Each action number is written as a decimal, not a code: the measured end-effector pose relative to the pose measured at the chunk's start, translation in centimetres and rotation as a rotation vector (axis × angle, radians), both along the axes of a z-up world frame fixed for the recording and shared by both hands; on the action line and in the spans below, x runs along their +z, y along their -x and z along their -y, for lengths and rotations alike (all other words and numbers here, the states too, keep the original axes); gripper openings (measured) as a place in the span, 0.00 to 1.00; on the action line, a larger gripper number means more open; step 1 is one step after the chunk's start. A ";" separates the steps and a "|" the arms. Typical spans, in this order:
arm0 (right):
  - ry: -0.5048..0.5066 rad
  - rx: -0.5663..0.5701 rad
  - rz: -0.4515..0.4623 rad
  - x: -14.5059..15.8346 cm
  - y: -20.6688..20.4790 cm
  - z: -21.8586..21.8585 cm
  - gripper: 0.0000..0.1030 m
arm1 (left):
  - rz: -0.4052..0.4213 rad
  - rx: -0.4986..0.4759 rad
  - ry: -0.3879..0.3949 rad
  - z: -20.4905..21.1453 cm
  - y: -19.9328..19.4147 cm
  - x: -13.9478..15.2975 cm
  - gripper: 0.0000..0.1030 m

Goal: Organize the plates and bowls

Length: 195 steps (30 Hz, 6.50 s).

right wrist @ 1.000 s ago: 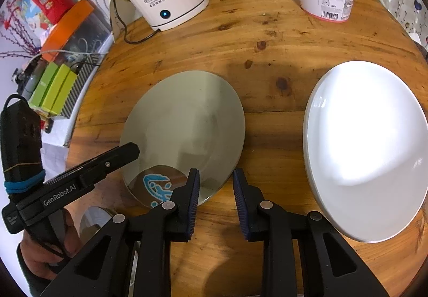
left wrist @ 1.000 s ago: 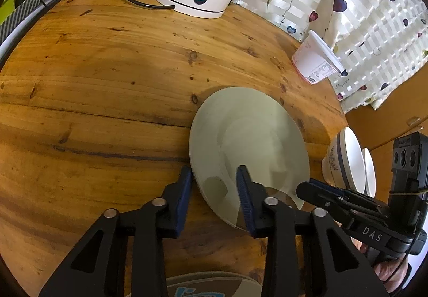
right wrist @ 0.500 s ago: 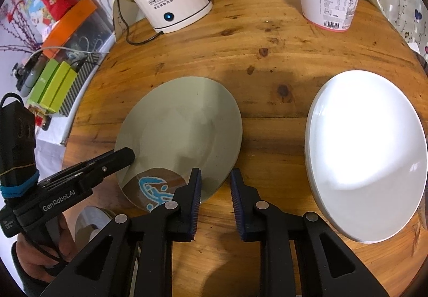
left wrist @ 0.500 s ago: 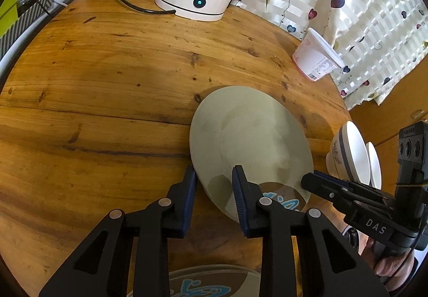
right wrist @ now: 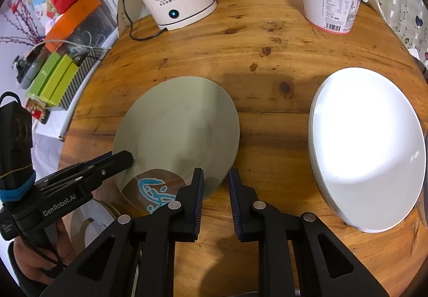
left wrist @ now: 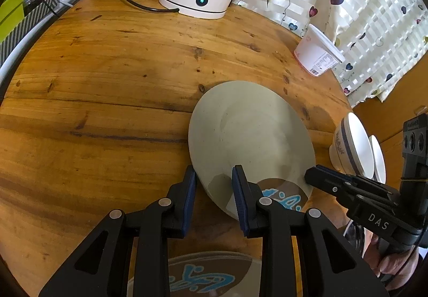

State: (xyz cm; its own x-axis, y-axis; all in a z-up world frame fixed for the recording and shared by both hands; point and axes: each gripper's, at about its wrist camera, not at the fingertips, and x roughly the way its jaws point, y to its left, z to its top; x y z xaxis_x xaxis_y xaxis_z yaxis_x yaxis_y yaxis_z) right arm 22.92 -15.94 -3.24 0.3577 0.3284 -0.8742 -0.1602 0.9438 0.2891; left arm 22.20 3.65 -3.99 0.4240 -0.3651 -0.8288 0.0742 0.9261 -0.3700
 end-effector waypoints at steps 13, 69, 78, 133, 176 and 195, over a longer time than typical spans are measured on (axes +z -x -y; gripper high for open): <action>-0.012 0.017 0.027 1.1 0.9 -0.2 0.18 | 0.025 0.019 0.005 -0.5 1.5 1.2 0.27; -0.037 0.233 0.063 2.8 13.2 -5.9 0.18 | 0.103 0.238 -0.003 -5.1 19.3 2.7 0.27; -0.034 0.249 0.047 2.1 13.4 -6.1 0.18 | 0.088 0.252 -0.010 -5.0 19.7 2.0 0.27; -0.085 0.242 0.139 4.6 14.0 -3.0 0.36 | 0.208 0.287 -0.082 -5.1 20.4 4.5 0.31; -0.114 -0.046 0.183 5.7 15.7 10.6 0.42 | 0.210 0.075 -0.043 3.0 17.7 5.4 0.43; -0.141 -0.177 0.164 4.7 13.0 15.1 0.35 | 0.187 -0.096 -0.027 9.8 11.2 7.2 0.43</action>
